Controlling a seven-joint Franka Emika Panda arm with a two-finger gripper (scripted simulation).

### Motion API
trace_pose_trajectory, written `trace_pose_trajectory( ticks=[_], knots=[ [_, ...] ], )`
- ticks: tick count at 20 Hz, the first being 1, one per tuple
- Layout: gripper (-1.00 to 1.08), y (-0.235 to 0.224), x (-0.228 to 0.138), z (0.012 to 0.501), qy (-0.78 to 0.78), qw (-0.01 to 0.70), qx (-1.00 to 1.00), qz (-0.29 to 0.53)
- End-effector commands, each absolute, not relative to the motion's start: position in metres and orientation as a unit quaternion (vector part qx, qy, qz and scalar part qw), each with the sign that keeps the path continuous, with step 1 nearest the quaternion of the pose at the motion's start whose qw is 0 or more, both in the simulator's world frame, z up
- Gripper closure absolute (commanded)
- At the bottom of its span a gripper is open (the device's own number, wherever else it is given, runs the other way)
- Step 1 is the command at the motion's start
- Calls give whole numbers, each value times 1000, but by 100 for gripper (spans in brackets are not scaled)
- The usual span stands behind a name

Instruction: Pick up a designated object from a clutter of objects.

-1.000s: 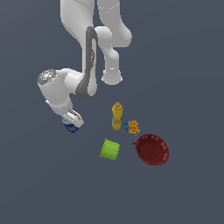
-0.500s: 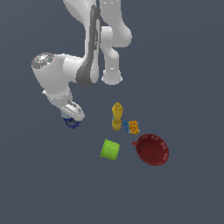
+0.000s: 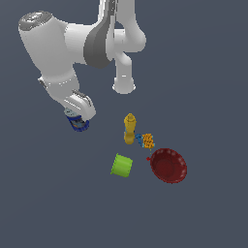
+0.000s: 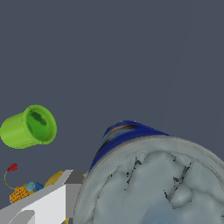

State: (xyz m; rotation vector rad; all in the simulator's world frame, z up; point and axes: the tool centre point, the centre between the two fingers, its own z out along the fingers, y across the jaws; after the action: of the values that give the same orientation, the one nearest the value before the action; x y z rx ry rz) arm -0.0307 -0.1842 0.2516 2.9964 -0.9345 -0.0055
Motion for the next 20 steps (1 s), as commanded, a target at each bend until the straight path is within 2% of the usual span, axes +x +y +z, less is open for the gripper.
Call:
trace_pose_trajectory(
  ticks=[1,11,20],
  knots=[
    [108,-177,-27,280,-298,2,955,0],
    [108,-149,-14,379,-298,1,955,0],
    [108,-135,-5,430,-297,0,955,0]
  ],
)
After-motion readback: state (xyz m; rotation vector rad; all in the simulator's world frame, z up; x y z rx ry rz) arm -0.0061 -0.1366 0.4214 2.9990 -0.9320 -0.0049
